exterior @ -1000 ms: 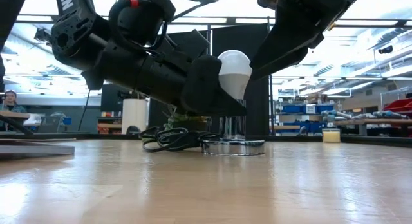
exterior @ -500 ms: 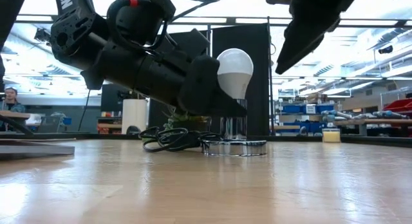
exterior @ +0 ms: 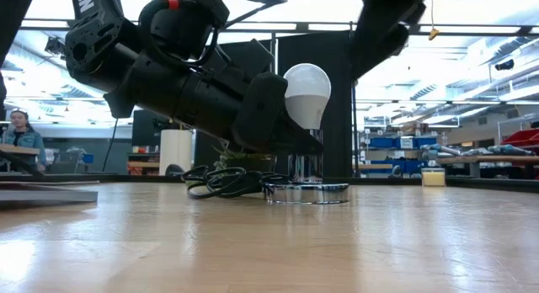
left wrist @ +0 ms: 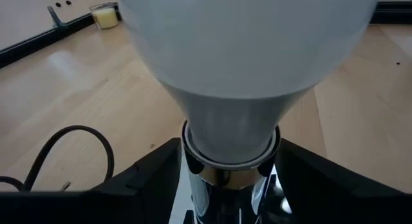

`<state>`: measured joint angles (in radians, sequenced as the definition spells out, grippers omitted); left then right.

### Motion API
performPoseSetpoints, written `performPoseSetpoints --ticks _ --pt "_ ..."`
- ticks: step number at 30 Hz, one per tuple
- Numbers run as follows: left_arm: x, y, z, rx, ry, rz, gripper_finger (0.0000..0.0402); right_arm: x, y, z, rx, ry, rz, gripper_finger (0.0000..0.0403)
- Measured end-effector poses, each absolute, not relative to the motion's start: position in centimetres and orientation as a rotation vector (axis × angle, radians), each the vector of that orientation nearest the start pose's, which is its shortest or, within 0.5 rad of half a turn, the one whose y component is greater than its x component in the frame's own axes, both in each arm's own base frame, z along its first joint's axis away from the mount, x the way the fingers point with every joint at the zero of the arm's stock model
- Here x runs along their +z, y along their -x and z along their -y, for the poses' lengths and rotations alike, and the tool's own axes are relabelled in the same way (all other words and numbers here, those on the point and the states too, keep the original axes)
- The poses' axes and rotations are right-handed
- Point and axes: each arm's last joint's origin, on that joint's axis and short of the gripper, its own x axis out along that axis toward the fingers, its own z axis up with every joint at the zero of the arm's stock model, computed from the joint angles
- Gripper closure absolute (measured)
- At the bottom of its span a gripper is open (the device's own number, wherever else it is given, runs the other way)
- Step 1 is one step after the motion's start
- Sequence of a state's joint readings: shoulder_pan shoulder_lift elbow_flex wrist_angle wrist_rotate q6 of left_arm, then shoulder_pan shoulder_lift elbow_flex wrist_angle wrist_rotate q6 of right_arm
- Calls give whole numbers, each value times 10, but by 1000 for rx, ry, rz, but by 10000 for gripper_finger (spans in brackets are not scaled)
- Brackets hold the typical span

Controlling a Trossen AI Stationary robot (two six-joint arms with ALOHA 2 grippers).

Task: Screw lightbulb
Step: Remove the white lightbulb from the lamp socket

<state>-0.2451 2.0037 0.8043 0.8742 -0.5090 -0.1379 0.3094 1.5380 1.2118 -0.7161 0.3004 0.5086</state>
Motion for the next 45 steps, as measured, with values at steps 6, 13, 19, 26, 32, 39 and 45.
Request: performPoseSetpoints --ticks 6,13,19,26,32,39,45 --pt "107 -356 74 297 6 -287 176 264 -306 -89 -213 -168 -909 57" --pt "107 -356 74 296 -8 -289 205 250 -317 -90 -217 -148 -924 57" --pt "107 -356 75 294 -4 -288 207 234 -328 -89 -259 -120 -930 57" --pt "107 -356 76 276 14 -288 207 219 -340 -85 -263 -87 -935 57" --pt "107 -356 76 272 7 -289 207 220 -346 -79 -244 -44 -905 57" --pt "107 -356 76 268 -36 -294 208 223 -348 -69 -257 -81 -892 57" --pt "107 -356 75 277 -15 -291 208 223 -349 -66 -276 -118 -889 57"
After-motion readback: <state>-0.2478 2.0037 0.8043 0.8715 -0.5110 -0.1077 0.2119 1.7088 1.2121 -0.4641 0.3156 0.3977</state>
